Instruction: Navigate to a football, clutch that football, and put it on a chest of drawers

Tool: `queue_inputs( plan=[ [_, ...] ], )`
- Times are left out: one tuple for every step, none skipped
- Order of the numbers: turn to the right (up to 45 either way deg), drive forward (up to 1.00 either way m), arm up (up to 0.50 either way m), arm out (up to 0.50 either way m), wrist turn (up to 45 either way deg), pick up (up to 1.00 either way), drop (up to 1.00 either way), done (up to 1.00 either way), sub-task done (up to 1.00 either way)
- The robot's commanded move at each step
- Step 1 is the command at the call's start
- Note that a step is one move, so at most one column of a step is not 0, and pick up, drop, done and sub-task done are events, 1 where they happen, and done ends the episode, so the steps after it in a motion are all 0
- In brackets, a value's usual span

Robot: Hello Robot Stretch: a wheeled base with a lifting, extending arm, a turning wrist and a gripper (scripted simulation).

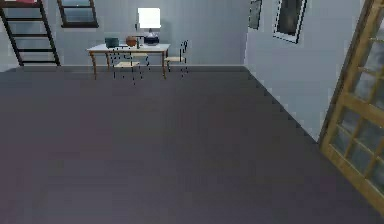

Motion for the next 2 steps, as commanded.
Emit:
queue_inputs(
  plan=[
    [-45.0, 0.00, 0.00, 0.00, 0.0, 0.00, 0.00, 0.00, 0.00],
    [-42.0, 0.00, 0.00, 0.00, 0.0, 0.00, 0.00, 0.00, 0.00]
  ],
)
